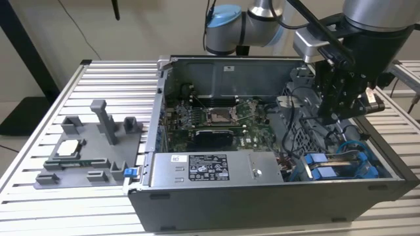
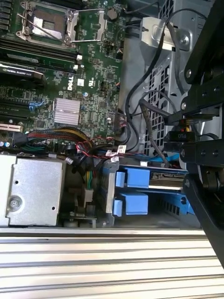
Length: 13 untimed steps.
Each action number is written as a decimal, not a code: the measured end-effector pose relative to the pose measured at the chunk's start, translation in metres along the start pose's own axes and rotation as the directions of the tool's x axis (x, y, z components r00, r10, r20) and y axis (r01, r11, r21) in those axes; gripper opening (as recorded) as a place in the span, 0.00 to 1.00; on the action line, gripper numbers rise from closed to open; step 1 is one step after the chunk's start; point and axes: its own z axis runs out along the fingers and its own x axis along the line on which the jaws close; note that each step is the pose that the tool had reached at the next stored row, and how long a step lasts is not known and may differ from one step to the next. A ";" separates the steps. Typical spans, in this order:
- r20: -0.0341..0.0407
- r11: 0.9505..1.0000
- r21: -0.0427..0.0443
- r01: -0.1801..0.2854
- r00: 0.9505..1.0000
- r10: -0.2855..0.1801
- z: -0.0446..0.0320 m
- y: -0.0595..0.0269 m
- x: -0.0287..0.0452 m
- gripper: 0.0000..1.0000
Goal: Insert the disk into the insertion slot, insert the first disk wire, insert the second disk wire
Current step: 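Insert the first disk wire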
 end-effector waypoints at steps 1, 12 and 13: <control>0.001 1.000 0.000 0.004 1.000 -0.004 0.0000 -0.0001 0.0000 1.00; 0.011 0.999 -0.002 0.041 0.999 -0.041 -0.0006 -0.0045 0.0003 1.00; 0.012 0.999 -0.002 0.041 0.999 -0.041 -0.0010 -0.0046 0.0003 1.00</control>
